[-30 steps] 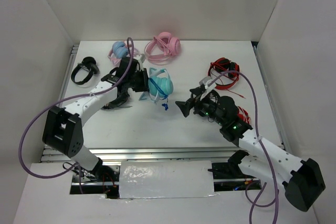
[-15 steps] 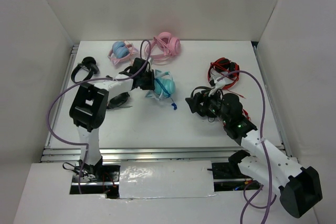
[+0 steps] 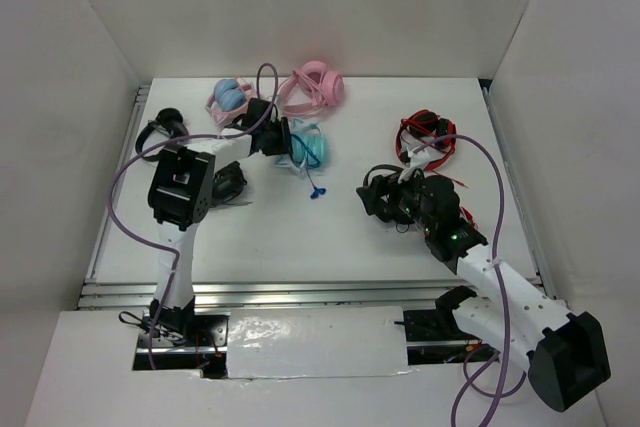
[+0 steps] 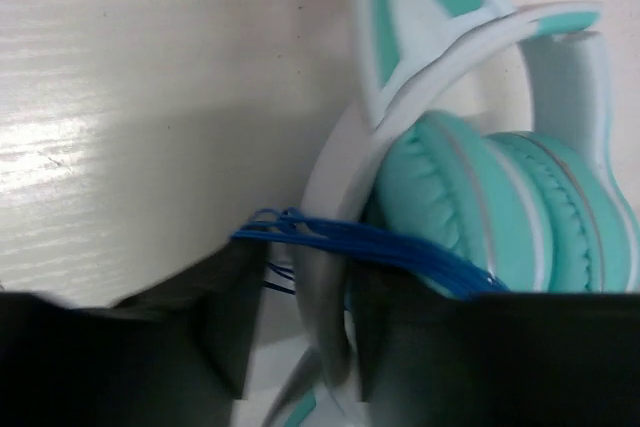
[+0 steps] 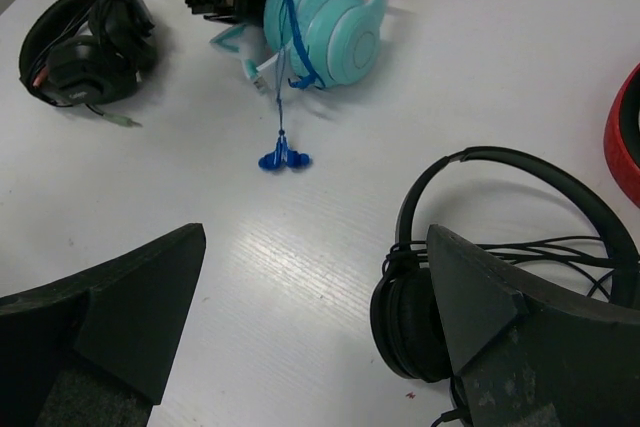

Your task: Wrap the headphones

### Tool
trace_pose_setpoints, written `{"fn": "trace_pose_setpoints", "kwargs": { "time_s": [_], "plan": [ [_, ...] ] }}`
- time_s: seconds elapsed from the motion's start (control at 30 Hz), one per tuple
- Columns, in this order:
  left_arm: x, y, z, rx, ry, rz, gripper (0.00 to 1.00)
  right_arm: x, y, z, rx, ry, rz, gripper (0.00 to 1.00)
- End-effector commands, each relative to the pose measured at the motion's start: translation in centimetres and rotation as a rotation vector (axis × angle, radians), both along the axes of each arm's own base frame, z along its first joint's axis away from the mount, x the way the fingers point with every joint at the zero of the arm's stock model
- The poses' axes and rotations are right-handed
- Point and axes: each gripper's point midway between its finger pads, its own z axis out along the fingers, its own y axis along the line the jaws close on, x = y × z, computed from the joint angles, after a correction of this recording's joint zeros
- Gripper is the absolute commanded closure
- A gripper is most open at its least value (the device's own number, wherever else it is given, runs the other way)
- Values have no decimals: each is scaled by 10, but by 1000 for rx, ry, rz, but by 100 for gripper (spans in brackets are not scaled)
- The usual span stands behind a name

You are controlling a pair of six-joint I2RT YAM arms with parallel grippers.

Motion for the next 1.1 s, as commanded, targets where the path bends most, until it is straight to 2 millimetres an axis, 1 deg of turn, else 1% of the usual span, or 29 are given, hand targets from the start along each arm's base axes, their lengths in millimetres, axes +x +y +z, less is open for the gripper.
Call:
{"fn": "trace_pose_setpoints", "kwargs": {
  "time_s": [0.0,0.03,0.07,0.1,0.13,0.17,0.2,0.23,0.3,0.33,0.43,0.47,0.5,0.53,0.57,0.7,0.73,0.77,0.8,0.83,0.87,0.9,0.97,1.0,1.03,1.07],
  "plan": [
    [10,-3,28,-15,-66,5,42,-1,2,6,6,-12,17,0],
    [8,-1,34,-1,-70,7,28,-2,2,9,10,-20,19,0],
    [6,3,35,26,-67,14,15,-2,2,11,13,-26,22,0],
    [1,6,33,44,-50,17,13,-3,2,11,17,-25,22,0],
    [-2,8,41,55,-57,19,11,-4,2,13,20,-32,24,0],
    [-6,8,44,70,-58,16,10,-5,2,15,22,-35,26,0],
    [-10,13,42,95,-54,31,7,-6,2,15,23,-38,29,0],
    [-14,14,53,97,-68,30,6,-7,2,16,27,-39,30,0],
    [-19,19,55,126,-62,36,5,-7,2,17,30,-34,30,0],
    [-27,23,59,141,-37,33,5,-8,3,18,32,-33,31,0],
    [-36,21,70,165,-24,5,1,-8,3,16,33,-18,30,0],
    [-42,20,69,179,-10,-14,1,-8,3,17,34,-17,28,0],
    [-45,18,71,182,-10,-24,1,-7,3,16,34,-10,26,0],
    [-46,22,74,214,-20,-8,1,-6,3,14,31,-1,22,0],
    [-51,21,73,229,-10,-15,1,-6,2,13,28,6,19,0],
    [-58,17,86,213,-30,-39,1,-5,3,11,32,23,20,0],
    [-60,15,96,200,-49,-43,1,-5,3,12,35,23,18,0],
    [-64,16,98,192,-48,-47,1,-3,2,14,43,21,5,0],
    [-65,16,114,177,-80,-38,1,-1,0,15,71,32,-16,0],
    [-69,17,116,172,-82,-38,1,0,-2,18,88,33,-30,0],
    [-72,18,122,166,-97,-33,1,1,-3,20,105,41,-42,0],
    [-74,19,140,147,-137,-27,1,2,-4,20,127,55,-52,0],
    [-82,21,145,133,-142,-15,1,4,-5,22,138,65,-58,0],
    [-88,24,158,123,-164,-7,1,5,-6,25,155,69,-69,0],
    [-94,27,157,118,-157,7,1,6,-8,25,156,79,-83,0],
    [-98,31,159,118,-164,24,1,10,-12,30,164,72,-113,0]
  ]
}}
